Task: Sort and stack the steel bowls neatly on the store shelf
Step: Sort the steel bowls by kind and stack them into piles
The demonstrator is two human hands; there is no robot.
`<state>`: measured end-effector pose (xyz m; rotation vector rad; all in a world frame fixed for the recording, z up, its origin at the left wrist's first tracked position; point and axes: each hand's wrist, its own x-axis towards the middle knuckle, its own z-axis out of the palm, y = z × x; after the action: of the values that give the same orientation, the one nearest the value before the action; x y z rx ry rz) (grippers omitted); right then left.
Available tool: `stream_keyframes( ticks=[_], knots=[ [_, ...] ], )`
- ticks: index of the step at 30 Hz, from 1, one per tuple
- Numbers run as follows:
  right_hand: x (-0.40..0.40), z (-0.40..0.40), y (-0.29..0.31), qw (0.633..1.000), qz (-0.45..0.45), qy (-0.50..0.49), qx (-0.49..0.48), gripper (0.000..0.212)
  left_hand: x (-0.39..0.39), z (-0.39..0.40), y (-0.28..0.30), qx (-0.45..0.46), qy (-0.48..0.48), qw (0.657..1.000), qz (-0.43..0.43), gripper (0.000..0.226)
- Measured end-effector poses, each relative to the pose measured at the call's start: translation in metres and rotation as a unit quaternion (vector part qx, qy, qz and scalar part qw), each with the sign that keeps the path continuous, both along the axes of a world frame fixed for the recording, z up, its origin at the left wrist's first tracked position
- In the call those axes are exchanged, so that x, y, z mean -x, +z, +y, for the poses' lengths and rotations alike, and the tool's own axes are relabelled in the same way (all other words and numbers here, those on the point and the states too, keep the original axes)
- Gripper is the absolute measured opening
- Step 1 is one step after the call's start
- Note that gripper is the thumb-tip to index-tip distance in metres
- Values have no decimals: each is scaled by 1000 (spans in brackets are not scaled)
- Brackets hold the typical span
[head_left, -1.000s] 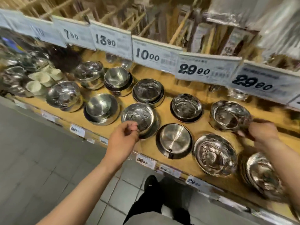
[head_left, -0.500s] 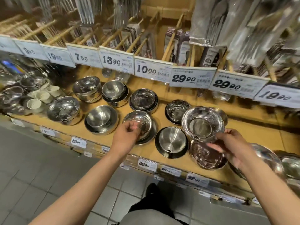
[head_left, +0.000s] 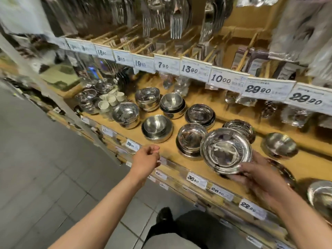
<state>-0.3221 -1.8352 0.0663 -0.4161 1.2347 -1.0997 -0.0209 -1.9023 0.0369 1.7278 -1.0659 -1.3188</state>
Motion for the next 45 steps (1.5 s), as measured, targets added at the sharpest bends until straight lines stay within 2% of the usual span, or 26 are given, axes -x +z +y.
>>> stream_keyframes(
  ticks=[5,9,14,20,23,27,33,37,45],
  knots=[
    [-44,-29,3,1000,-13,0,16,73,-29,-23,-5,14,-2,1000,18,19],
    [-89,-61,1,999,20,-1,32,56,-62,-54,-14,10,-7,999,40,19],
    [-156,-109,-8,999,7,-45,12,37,-137,-116,-25,3,34,999,11,17],
    [-213,-154,-19,996,-2,-86,-9,38,-202,-201,-39,-37,78,996,-33,8],
    [-228,-165,-24,994,-1,-101,-37,27,-211,-226,-42,-51,81,994,-58,21],
    [-239,-179,-30,990,20,-123,-62,16,-215,-246,-56,-104,30,991,-79,53],
    [-252,-187,-30,989,10,-129,-73,16,-219,-268,-84,-94,5,994,-63,34],
    [-252,-194,-23,988,1,-131,-79,19,-222,-271,-74,-81,22,996,-38,14],
    [-256,-204,-27,990,3,-122,-73,31,-229,-276,-40,-70,29,997,11,16]
  ],
)
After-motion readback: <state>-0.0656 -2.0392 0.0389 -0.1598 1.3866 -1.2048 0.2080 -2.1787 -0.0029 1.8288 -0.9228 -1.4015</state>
